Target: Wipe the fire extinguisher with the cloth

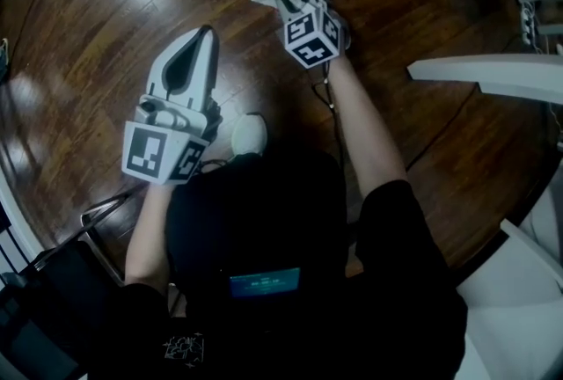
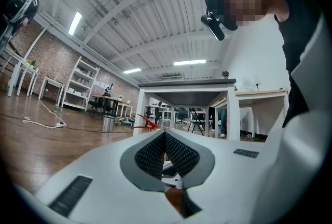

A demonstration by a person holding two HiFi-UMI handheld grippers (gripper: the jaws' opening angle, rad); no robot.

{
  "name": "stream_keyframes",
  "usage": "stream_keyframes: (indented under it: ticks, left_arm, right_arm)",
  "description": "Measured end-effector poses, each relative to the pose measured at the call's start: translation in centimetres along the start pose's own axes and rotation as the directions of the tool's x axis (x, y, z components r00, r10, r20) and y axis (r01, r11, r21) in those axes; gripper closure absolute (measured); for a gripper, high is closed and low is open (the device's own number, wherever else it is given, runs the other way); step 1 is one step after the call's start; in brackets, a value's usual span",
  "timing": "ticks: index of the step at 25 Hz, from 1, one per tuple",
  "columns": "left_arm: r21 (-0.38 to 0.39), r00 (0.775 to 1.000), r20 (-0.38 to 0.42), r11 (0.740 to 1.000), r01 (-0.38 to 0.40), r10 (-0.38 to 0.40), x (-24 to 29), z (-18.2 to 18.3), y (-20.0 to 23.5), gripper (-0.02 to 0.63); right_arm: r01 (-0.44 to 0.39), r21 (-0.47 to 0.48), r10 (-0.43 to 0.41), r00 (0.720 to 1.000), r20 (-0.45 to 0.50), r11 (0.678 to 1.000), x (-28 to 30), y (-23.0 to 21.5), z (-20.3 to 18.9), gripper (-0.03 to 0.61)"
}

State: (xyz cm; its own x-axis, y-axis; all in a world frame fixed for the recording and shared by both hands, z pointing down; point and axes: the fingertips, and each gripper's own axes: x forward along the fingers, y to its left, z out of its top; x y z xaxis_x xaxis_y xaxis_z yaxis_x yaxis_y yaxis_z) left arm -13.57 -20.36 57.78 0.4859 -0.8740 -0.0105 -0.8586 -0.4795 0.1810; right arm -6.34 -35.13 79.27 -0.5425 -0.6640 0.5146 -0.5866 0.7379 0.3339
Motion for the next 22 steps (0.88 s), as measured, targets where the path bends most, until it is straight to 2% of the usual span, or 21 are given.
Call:
stream_keyframes:
  ticks: [7, 15, 19, 22]
  left_arm:
    - [0.012, 1.0, 0.004, 1.0, 0.013, -0.013, -0.2, 0.3, -1.6, 0.612]
    - [0.002, 1.0, 0.015, 1.0, 0.023, -0.023, -0.8, 0.6, -3.4, 0.612]
    - [-0.003, 1.0, 0.03, 1.0, 0.005, -0.005, -1.2, 0.8, -3.5, 0.612]
    - [0.003, 0.999, 0.033, 1.0, 0.002, -0.003, -1.6, 0.9, -3.2, 0.612]
  right_arm:
    - [0.027, 0.13, -0.046, 0.988, 0.147, 0.991, -6.2, -1.3, 2.6, 0.486]
    - [-0.017, 0.302, -0.092, 0.934, 0.345, 0.953, -15.8, -1.1, 5.2, 0.486]
    - [-0.028, 0.373, -0.128, 0.913, 0.388, 0.928, -19.8, -0.2, 5.0, 0.486]
    - [-0.017, 0.408, -0.158, 0.907, 0.39, 0.913, -21.8, -0.3, 4.3, 0.486]
